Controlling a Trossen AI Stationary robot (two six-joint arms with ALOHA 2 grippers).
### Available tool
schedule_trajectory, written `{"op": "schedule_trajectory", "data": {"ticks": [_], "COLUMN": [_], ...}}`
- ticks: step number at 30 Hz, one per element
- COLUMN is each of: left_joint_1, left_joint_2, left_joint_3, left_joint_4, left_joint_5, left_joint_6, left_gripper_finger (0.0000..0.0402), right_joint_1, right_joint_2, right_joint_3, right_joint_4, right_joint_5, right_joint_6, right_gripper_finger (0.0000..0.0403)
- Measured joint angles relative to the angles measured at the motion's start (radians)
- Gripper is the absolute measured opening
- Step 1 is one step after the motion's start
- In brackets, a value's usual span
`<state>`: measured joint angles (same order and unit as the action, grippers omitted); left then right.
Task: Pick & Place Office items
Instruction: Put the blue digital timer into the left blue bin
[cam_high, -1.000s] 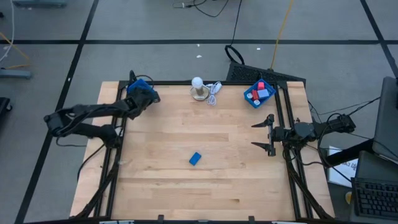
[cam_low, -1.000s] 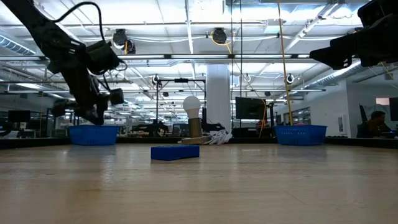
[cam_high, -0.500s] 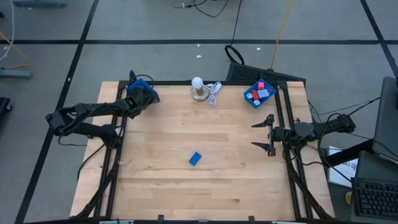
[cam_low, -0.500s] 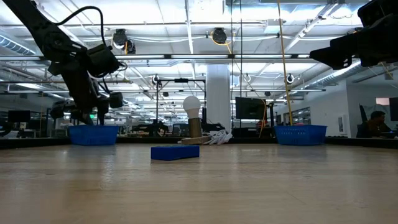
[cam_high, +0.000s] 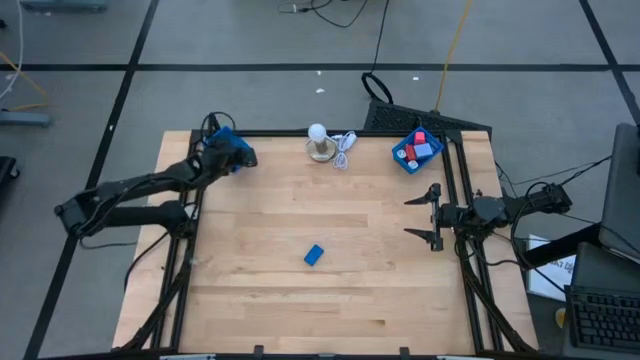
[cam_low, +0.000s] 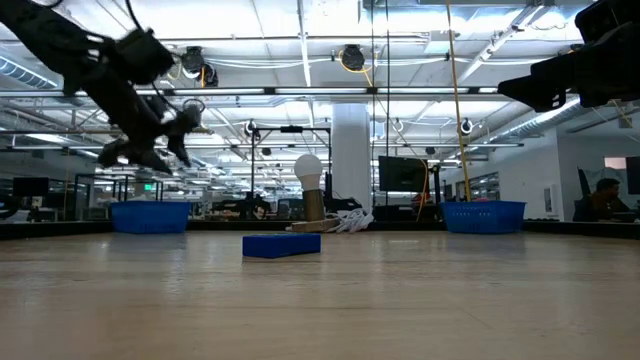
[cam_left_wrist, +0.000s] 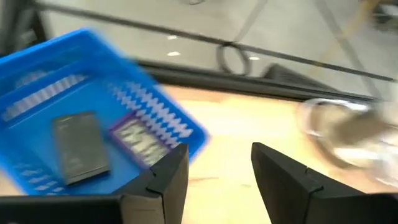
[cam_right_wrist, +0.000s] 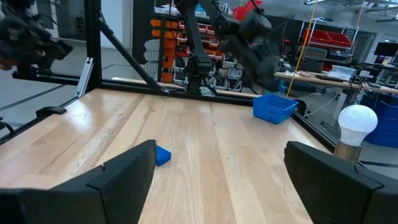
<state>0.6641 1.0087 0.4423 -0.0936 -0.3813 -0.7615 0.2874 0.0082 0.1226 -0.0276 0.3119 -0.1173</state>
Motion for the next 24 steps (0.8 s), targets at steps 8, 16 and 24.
{"op": "schedule_trajectory", "data": {"ticks": [8, 16, 24], "left_joint_1": [-0.088, -0.195, -0.289], "left_joint_2": [-0.224, -0.342, -0.349], "left_joint_3": [0.000, 0.000, 0.000], "left_joint_4": [0.040, 0.036, 0.035], "left_joint_5": [0.118, 0.164, 0.250], "left_joint_6": [0.115, 0.139, 0.155], "left_gripper_finger": [0.0174, 0.0174, 0.0178], "right_joint_1": [0.000, 0.000, 0.000], "right_joint_2": [0.000, 0.000, 0.000], "right_joint_3": [0.000, 0.000, 0.000], "right_joint_4": [0.000, 0.000, 0.000], "right_joint_5": [0.000, 0.000, 0.000], "right_joint_6": [0.000, 0.000, 0.000], "right_gripper_finger": [0.0343, 0.0343, 0.0343]}}
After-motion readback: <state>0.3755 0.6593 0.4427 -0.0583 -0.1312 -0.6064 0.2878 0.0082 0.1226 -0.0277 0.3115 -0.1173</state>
